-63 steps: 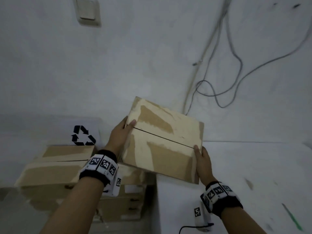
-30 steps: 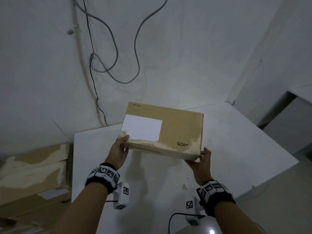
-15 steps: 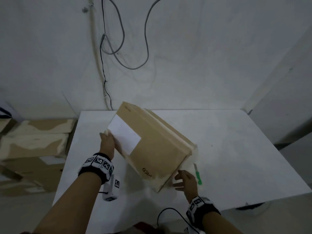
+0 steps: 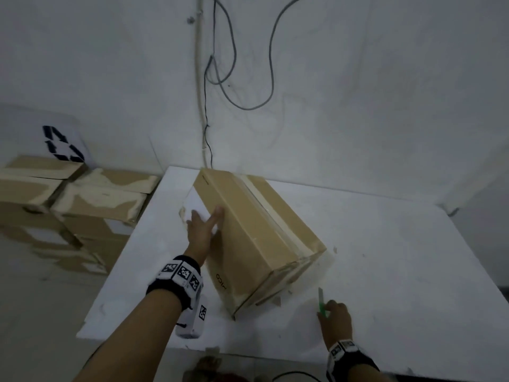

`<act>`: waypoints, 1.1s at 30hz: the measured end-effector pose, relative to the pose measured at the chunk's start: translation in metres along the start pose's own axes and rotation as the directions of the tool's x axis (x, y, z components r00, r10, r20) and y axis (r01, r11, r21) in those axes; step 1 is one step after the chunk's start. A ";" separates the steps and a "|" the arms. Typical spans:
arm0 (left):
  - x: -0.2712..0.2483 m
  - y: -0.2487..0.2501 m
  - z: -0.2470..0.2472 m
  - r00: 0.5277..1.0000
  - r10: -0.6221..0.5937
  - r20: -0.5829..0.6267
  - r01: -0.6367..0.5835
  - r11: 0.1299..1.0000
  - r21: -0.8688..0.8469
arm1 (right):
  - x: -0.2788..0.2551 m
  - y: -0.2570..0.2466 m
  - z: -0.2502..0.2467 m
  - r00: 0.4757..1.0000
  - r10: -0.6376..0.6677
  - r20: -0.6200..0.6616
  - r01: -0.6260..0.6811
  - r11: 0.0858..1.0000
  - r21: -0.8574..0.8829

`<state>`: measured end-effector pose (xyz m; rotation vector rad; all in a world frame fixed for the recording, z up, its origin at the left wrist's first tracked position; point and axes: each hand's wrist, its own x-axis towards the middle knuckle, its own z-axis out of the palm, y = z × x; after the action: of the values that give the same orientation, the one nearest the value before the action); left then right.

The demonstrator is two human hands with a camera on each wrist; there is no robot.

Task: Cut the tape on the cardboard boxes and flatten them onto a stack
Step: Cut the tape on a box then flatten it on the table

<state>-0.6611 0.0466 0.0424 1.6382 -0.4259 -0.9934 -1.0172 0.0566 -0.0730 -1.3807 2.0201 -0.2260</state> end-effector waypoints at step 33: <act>-0.064 -0.048 -0.002 0.961 -0.223 0.165 0.260 0.933 -0.250 | -0.009 -0.101 -0.016 0.979 -0.063 -0.193 0.174 0.752 0.636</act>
<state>-0.7068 0.1092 0.0228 1.4023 -0.1674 -1.2925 -0.9474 0.0184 -0.0075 -1.0469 1.7109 -1.0310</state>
